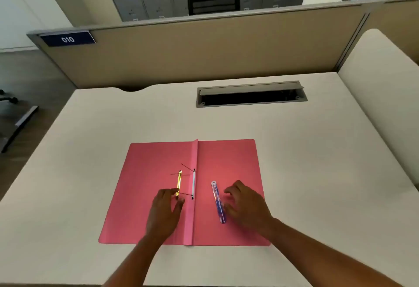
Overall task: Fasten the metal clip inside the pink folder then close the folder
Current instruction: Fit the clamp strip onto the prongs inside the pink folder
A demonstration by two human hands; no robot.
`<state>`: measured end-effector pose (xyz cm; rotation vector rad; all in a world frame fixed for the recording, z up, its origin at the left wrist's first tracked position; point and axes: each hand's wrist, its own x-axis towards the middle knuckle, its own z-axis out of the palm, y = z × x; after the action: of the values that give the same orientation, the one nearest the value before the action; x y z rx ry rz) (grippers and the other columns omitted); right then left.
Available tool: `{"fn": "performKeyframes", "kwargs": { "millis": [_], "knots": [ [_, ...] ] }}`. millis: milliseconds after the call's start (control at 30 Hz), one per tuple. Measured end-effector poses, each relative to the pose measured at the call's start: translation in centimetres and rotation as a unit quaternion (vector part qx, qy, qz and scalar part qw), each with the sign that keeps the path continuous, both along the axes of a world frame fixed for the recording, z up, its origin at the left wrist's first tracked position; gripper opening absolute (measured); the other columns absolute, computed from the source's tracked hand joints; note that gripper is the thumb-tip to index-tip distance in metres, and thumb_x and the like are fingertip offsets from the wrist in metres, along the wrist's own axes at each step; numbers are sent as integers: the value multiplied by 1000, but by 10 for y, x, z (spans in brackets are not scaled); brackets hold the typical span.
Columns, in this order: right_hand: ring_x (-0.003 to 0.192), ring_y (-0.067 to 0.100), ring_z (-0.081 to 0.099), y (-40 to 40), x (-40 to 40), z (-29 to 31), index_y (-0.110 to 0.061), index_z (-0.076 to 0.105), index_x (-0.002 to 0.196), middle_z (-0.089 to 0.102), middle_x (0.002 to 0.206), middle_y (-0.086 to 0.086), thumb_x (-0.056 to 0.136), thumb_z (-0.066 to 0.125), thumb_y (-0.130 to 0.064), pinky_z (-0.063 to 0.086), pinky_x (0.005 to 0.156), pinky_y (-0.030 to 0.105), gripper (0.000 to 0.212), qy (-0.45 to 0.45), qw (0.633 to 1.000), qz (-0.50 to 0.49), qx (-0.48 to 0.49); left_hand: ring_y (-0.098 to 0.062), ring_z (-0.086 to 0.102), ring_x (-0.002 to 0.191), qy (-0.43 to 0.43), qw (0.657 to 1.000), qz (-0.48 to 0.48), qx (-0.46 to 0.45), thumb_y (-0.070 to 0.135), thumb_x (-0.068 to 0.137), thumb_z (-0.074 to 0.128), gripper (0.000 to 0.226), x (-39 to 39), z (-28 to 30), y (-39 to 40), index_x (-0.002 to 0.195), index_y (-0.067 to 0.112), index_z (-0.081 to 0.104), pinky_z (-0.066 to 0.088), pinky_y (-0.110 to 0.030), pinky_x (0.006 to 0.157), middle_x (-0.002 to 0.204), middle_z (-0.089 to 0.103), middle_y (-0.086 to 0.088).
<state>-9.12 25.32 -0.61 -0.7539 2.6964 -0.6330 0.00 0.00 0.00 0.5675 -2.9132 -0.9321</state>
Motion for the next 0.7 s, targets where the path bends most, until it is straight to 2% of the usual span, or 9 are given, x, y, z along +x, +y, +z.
{"fn": "performKeyframes", "kwargs": {
  "millis": [100,167,233,333,433,500,700],
  "knots": [
    [96,14,65,-15,11,-4,-30,61,121,64,117,-11,92,58,-50,48,77,30,36,-59,997,-41,-31,-6,63,88,-16,990,69,125,20,95,63,31,0,-3,5,126,20,61,53,-27,77,105,68,4],
    [87,11,60,-24,20,-6,-30,61,116,66,108,-11,89,62,-52,43,73,26,35,-70,995,-64,-32,-7,65,88,-20,981,82,177,15,95,62,27,1,-6,9,121,21,64,56,-31,80,102,70,7],
    [84,9,56,-31,25,-9,-30,60,114,65,104,-11,86,67,-56,42,72,24,39,-69,993,-90,-28,-7,65,90,-17,976,65,208,12,95,62,25,0,-9,10,114,26,67,54,-27,81,105,71,10],
    [90,11,61,-38,28,-8,-28,59,118,66,109,-9,84,72,-60,53,77,27,48,-69,992,-109,-3,-10,66,97,-18,975,35,219,10,93,64,24,-5,-12,11,114,22,69,52,-23,85,108,71,9],
    [92,14,64,-44,24,-8,-27,60,118,70,110,-6,82,77,-57,51,76,27,50,-69,989,-130,7,-9,65,95,-7,978,17,206,9,93,65,24,-11,-15,4,113,22,69,55,-26,85,106,71,7],
    [94,17,66,-45,22,-7,-25,61,119,71,110,-3,82,79,-54,52,77,30,51,-71,987,-141,16,-3,63,94,-1,982,-11,187,10,92,66,23,-15,-18,-2,109,24,71,52,-21,84,104,70,10],
    [100,22,69,-54,23,-6,-20,67,121,76,110,0,89,73,-29,52,82,30,33,-89,978,-190,14,3,65,90,-5,980,-58,193,12,87,73,19,-27,-26,-17,97,27,76,53,-20,85,97,73,13]
  ]
}}
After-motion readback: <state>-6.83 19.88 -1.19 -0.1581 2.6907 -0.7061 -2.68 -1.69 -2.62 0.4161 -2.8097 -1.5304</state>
